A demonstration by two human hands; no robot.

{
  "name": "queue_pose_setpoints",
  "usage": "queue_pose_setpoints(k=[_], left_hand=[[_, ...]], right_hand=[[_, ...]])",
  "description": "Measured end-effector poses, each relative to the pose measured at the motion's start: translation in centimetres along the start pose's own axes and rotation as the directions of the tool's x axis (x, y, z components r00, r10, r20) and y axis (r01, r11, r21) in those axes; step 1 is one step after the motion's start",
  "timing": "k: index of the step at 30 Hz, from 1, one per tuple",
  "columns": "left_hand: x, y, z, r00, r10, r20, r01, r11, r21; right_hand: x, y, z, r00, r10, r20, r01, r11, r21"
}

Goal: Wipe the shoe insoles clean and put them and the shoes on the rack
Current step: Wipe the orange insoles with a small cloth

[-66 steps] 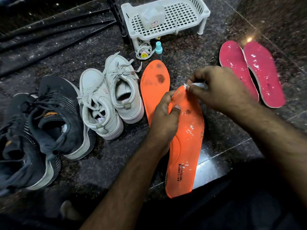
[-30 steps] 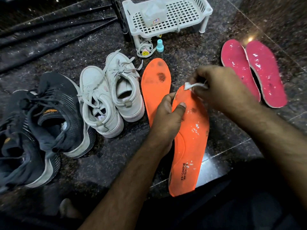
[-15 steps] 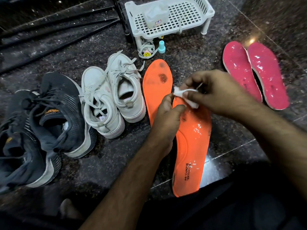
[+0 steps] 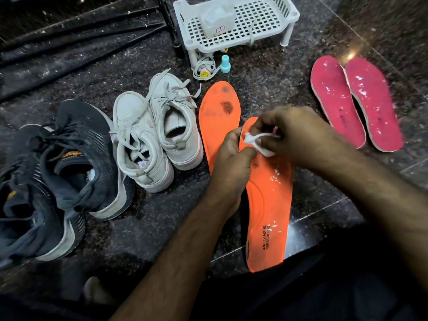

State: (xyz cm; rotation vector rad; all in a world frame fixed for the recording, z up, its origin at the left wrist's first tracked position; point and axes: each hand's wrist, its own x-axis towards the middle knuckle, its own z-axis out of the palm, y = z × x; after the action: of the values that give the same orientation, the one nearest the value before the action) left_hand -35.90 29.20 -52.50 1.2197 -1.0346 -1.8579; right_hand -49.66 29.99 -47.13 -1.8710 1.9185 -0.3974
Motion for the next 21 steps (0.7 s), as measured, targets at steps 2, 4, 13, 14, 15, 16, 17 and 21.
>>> queue_pose_setpoints(k=[2,4,13,14,15,16,17,21], left_hand=[[-0.1,0.1,0.0,1.000,-0.003,-0.021,0.003,1.000,0.014],[-0.1,0.2,-0.1,1.000,-0.007,-0.026,0.007,1.000,0.014],[-0.2,-0.1,0.0,0.998,0.029,-0.054,-0.026,0.998,0.049],[-0.3,0.1,0.0,0.998,0.024,-0.054,-0.022,0.999,0.036],[-0.3,0.2,0.0,0.998,0.015,-0.054,-0.013,0.999,0.030],[-0.2,0.1,-0.1,0.998,0.007,-0.055,-0.005,1.000,0.028],[-0.1,0.1,0.0,0.999,0.002,-0.053,-0.001,1.000,0.027],[-0.2,-0.4,0.1,0.998,0.003,-0.055,0.002,0.997,0.082]], right_hand=[[0.2,0.8,-0.4,0.991,0.070,-0.116,-0.080,0.993,-0.084],[0.3,1.4,-1.1,0.967,0.095,-0.237,-0.112,0.992,-0.061],[0.6,0.8,-0.2,0.985,0.040,-0.166,-0.047,0.998,-0.033],[0.7,1.2,-0.5,0.971,0.065,-0.230,-0.079,0.995,-0.052],[0.7,1.5,-0.9,0.957,0.079,-0.279,-0.097,0.994,-0.050],[0.7,1.6,-1.1,0.950,0.086,-0.301,-0.098,0.995,-0.025],[0.6,1.5,-1.2,0.953,0.085,-0.292,-0.083,0.996,0.017],[0.5,0.0,-0.5,0.987,-0.015,-0.162,0.041,0.987,0.154]])
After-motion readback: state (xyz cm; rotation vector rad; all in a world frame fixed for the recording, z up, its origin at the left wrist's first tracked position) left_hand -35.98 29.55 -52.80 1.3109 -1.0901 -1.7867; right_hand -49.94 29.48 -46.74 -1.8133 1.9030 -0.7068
